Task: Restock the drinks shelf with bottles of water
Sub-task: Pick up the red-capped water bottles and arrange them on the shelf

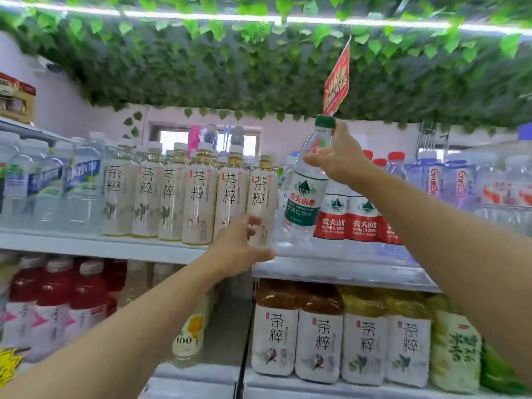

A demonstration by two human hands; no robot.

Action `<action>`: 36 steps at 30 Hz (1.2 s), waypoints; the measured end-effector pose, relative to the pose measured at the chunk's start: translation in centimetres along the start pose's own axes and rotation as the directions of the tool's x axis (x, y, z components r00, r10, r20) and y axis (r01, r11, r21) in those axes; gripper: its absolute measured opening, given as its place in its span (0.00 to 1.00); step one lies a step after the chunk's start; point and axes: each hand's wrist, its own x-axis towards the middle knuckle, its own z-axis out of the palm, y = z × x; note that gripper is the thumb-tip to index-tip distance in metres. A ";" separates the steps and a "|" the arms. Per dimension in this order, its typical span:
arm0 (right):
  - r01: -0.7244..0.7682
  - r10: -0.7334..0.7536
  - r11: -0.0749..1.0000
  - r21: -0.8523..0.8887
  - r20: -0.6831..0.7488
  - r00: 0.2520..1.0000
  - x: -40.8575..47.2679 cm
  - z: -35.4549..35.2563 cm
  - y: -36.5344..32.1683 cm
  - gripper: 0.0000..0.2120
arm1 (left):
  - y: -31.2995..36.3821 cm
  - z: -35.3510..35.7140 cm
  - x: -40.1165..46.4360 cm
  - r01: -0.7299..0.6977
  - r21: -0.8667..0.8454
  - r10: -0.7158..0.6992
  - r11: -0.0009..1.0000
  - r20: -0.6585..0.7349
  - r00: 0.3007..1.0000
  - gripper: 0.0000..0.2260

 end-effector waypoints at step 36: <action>0.045 -0.019 0.976 -0.213 0.125 0.992 6.7 3.6 0.7 0.27 | 2.1 2.7 5.0 0.023 0.074 -0.014 0.997 -0.114 0.993 0.23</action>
